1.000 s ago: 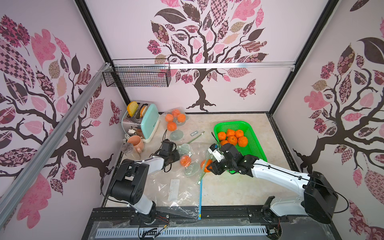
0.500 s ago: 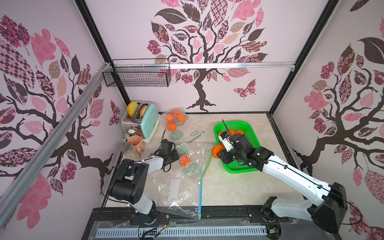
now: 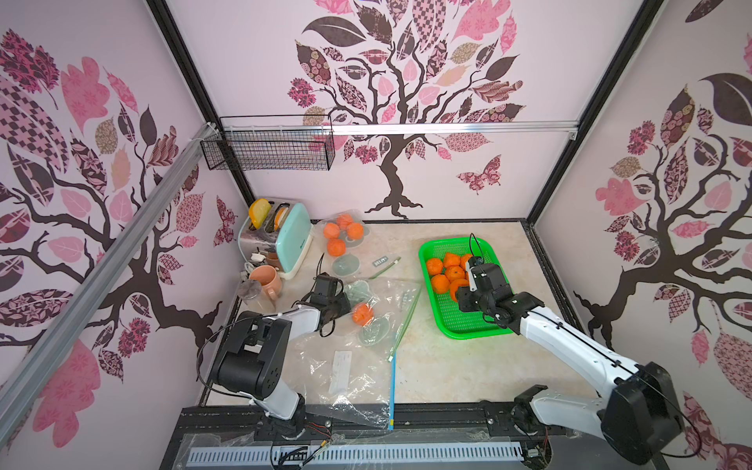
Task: Open the zip-top bag and take out the orange
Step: Pick up the orange from the zipper food storage bag, then place the orange in the basket.
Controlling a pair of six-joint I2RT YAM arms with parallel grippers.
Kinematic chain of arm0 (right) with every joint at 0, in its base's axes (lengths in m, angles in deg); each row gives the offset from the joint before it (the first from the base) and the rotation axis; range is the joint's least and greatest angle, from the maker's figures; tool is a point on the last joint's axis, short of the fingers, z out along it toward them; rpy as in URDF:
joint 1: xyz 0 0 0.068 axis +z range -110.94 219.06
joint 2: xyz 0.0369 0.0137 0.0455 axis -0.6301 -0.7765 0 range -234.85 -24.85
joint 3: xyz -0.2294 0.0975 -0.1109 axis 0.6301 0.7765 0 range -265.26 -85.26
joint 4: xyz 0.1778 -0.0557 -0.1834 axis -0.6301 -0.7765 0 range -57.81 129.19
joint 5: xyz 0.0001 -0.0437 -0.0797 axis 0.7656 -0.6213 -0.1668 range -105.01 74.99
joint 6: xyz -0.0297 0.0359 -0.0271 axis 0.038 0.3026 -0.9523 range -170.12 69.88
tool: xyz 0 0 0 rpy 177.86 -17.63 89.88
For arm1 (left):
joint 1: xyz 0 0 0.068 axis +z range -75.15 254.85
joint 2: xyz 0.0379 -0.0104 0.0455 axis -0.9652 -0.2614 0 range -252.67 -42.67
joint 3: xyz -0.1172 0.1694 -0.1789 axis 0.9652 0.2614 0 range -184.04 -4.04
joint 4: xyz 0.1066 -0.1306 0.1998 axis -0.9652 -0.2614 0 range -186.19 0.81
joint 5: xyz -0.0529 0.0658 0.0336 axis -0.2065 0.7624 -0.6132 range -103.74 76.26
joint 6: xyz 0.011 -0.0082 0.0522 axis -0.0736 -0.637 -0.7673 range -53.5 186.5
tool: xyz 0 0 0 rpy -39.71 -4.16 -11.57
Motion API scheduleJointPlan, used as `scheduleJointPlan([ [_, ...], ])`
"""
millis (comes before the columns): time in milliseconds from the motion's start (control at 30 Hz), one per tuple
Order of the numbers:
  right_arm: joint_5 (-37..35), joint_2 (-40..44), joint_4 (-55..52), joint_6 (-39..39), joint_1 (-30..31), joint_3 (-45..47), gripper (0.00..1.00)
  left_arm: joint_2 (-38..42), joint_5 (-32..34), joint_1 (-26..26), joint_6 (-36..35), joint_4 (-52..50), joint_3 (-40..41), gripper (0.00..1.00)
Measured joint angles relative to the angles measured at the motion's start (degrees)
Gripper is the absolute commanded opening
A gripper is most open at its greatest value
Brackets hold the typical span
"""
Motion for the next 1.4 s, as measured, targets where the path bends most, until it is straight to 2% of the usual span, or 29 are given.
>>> scheduleJointPlan([
  [200, 5.18, -6.78, 5.95, 2.34, -0.92, 1.92, 0.39, 0.0, -0.15, 0.17, 0.0, 0.11, 0.04, 0.0],
  [333, 7.23, -8.2, 8.55, 3.13, -0.98, 1.92, 0.4, 0.0, -0.17, 0.17, 0.0, 0.13, 0.11, 0.0],
  [567, 8.96, -10.29, 11.65, 3.61, -1.01, 1.97, 0.48, 0.0, -0.37, 0.2, 0.0, 0.13, 0.11, 0.0],
  [867, 9.2, -12.22, 12.7, 3.87, -1.27, 2.71, 0.65, 0.0, -0.63, 0.22, 0.0, 0.13, 0.11, 0.0],
  [1067, 9.2, -12.2, 12.66, 4.02, -1.27, 2.71, 0.72, 0.0, -0.79, 0.22, 0.0, 0.13, 0.11, 0.0],
  [1267, 8.52, -8.37, 10.54, 3.89, -1.25, 2.67, 0.72, 0.0, -0.76, 0.22, -0.02, 0.11, 0.11, 0.0],
  [1333, 7.96, -5.88, 9.55, 3.69, -1.27, 2.62, 0.7, 0.0, -0.76, 0.22, -0.02, 0.11, 0.11, 0.0],
  [1400, 7.56, -3.04, 8.31, 3.54, -1.25, 2.6, 0.63, 0.0, -0.74, 0.24, -0.04, 0.11, 0.11, 0.0],
])
